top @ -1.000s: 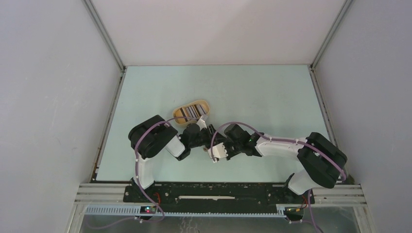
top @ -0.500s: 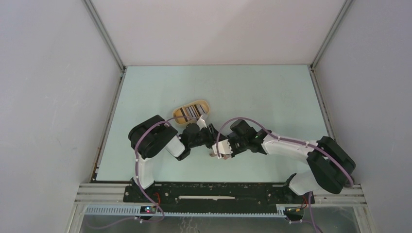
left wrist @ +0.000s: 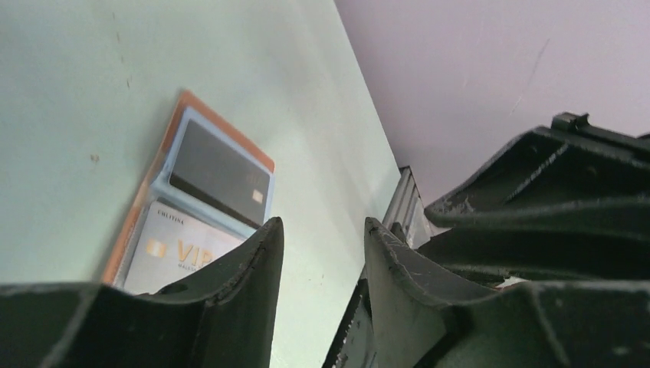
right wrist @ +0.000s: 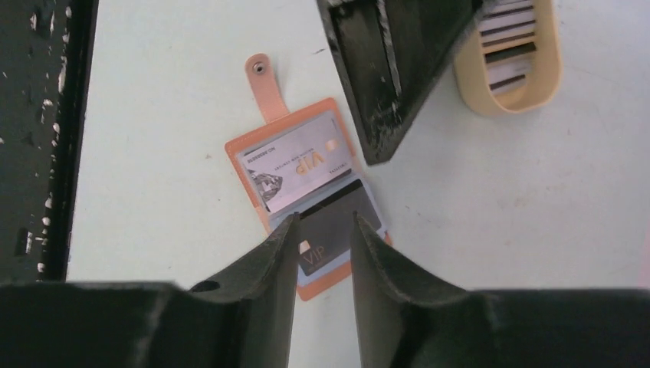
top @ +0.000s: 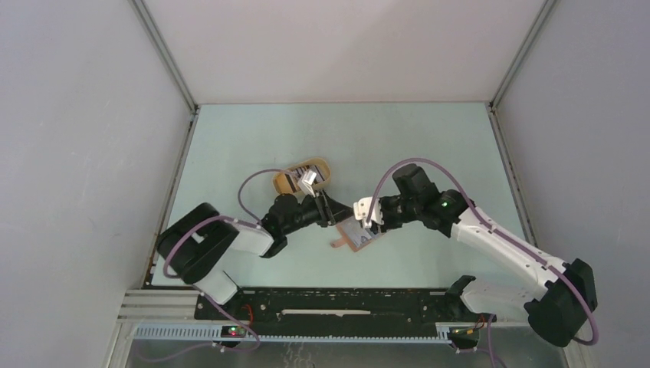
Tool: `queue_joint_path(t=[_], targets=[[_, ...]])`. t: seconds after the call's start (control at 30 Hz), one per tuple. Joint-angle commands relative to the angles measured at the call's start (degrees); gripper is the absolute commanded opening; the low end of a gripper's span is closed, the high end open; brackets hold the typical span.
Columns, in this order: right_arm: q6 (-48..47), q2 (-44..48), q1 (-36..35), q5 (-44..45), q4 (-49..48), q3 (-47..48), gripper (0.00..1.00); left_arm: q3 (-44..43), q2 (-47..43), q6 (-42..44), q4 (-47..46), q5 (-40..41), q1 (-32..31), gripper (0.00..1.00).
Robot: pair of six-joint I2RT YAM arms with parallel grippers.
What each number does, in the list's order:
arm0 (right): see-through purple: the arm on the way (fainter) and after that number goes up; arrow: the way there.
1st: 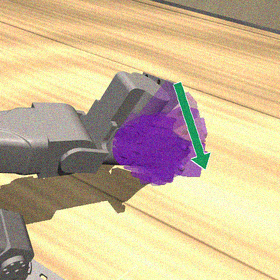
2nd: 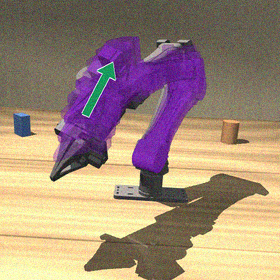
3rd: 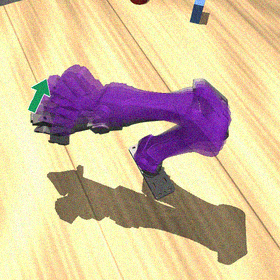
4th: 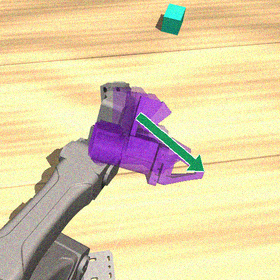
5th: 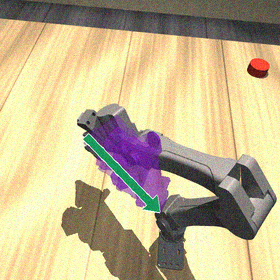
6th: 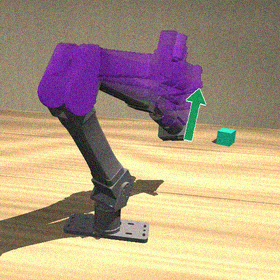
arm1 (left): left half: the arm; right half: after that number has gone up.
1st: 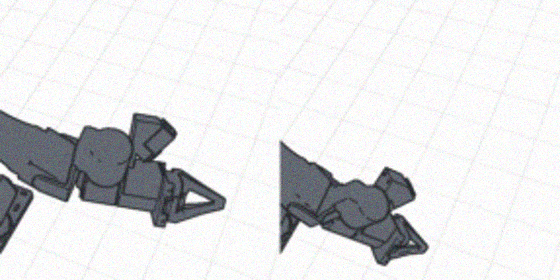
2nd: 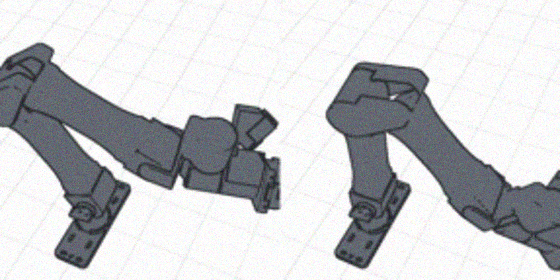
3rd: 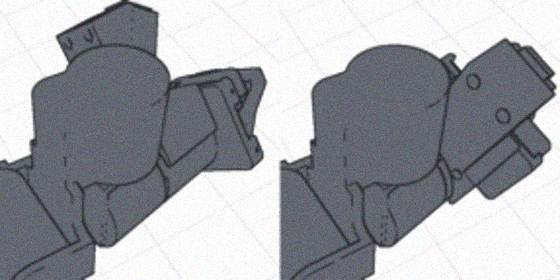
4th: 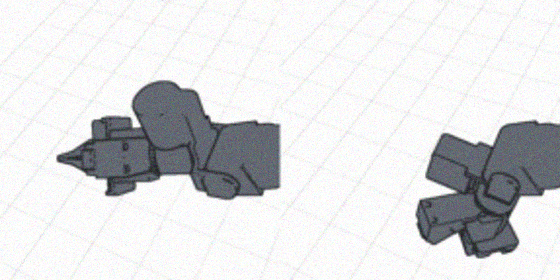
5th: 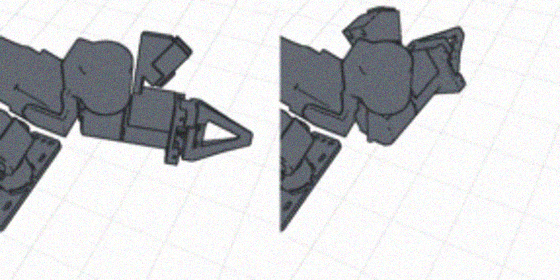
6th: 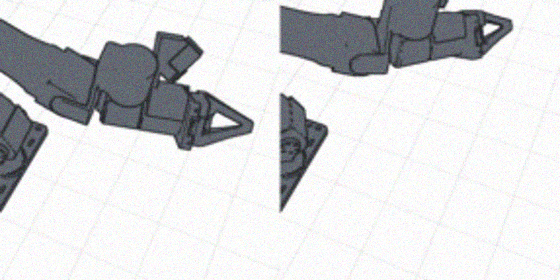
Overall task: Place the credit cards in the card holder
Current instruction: Insert the credit card into the card holder.
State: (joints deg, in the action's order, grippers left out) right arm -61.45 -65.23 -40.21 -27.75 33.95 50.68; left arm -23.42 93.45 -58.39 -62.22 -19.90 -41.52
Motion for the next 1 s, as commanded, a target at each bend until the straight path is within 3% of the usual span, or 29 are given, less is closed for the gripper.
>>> queue_joint_path(t=[0.0,0.13,0.17,0.23,0.3,0.4,0.43,0.63,0.97], targets=[[10.27,1.56,3.65,-5.58,4.11,4.59,0.47,1.73,-10.83,12.99,8.03,7.27,0.26,0.49],[20.69,0.35,8.55,-11.72,4.49,6.10,0.84,2.50,-21.80,20.97,17.07,13.86,0.14,0.49],[22.92,-0.56,9.17,-12.60,4.69,6.21,0.91,2.77,-24.57,22.93,18.88,15.36,0.12,0.50],[25.62,-3.92,10.61,-16.05,6.48,7.62,0.94,3.44,-29.92,26.59,21.85,18.45,0.17,0.56],[28.08,-7.37,12.11,-18.68,7.94,9.16,0.94,3.97,-35.02,30.33,24.11,20.53,0.20,0.66],[31.24,-11.68,13.26,-17.23,7.36,9.78,0.93,4.64,-38.16,32.77,26.35,24.27,0.42,0.96],[32.48,-12.89,13.43,-16.13,6.81,9.76,0.92,4.80,-38.21,32.97,26.59,24.40,0.61,0.99],[40.74,-20.91,16.74,-10.75,5.53,11.63,0.86,5.71,-35.31,30.97,24.48,22.50,0.93,1.00],[42.33,-32.26,21.53,-7.71,7.78,13.97,0.66,11.53,-35.49,29.40,14.35,20.37,1.00,0.98]])
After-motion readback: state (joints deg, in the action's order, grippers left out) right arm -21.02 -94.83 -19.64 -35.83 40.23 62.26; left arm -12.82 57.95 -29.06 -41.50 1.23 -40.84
